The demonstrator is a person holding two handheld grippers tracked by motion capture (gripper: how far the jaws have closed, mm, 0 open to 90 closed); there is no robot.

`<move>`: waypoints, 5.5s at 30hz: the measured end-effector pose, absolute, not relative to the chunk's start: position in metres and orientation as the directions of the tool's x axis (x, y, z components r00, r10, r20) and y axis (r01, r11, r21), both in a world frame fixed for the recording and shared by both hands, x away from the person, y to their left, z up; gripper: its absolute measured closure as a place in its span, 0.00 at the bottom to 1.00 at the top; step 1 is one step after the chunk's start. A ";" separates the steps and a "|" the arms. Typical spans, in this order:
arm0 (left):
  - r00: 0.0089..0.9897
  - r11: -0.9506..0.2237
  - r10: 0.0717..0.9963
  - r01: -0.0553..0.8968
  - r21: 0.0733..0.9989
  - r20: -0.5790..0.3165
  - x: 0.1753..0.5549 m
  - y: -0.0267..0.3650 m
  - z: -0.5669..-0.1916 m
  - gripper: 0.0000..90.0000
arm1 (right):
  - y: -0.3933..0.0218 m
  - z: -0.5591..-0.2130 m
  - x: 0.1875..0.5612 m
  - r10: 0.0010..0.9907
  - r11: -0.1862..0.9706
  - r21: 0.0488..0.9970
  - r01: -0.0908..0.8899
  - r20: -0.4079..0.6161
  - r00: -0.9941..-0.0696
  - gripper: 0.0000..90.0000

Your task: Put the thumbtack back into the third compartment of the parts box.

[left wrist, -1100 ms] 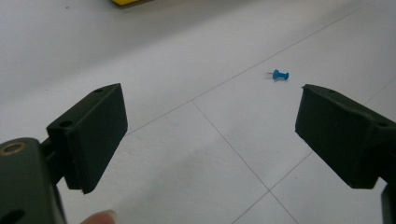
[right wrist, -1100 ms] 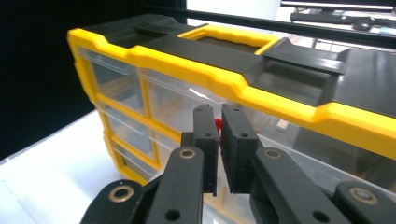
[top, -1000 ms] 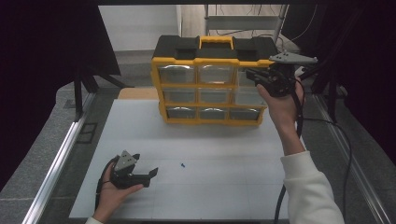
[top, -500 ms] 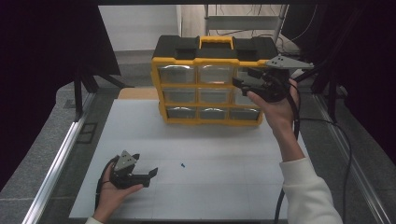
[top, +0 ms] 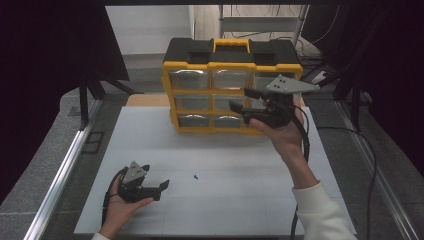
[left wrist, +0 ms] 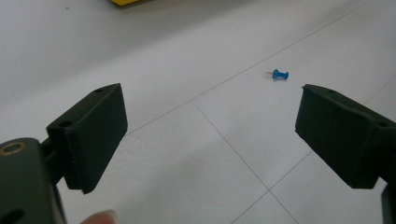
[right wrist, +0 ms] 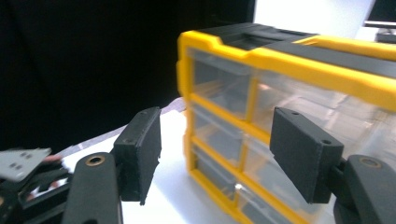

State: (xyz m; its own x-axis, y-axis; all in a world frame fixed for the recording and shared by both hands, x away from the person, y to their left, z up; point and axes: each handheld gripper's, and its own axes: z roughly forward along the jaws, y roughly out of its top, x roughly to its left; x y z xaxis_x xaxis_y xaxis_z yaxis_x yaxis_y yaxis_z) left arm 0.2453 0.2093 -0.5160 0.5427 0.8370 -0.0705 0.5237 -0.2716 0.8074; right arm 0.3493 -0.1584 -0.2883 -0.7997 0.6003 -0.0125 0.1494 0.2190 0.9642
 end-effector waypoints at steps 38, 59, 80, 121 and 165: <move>0.541 -0.273 0.838 0.519 0.810 -0.064 0.244 0.211 -0.515 0.11 | -0.088 -0.429 0.349 0.496 0.431 0.840 0.330 0.086 -0.864 0.38; 0.540 -0.270 0.839 0.522 0.809 -0.069 0.243 0.211 -0.516 0.11 | -0.054 -0.491 0.359 0.475 0.567 0.728 0.386 0.094 -0.875 0.38; 0.540 -0.267 0.839 0.521 0.810 -0.071 0.243 0.211 -0.515 0.11 | -0.032 -0.526 0.345 0.423 0.730 0.597 0.333 -0.012 -0.906 0.55; 0.539 -0.266 0.839 0.518 0.813 -0.069 0.245 0.211 -0.514 0.11 | -0.078 -0.461 0.346 0.497 0.462 0.785 0.413 0.156 -0.854 0.92; 0.534 -0.247 0.842 0.512 0.823 -0.080 0.241 0.213 -0.513 0.11 | -0.175 -0.288 0.360 0.672 0.190 0.950 0.247 0.058 -0.739 0.92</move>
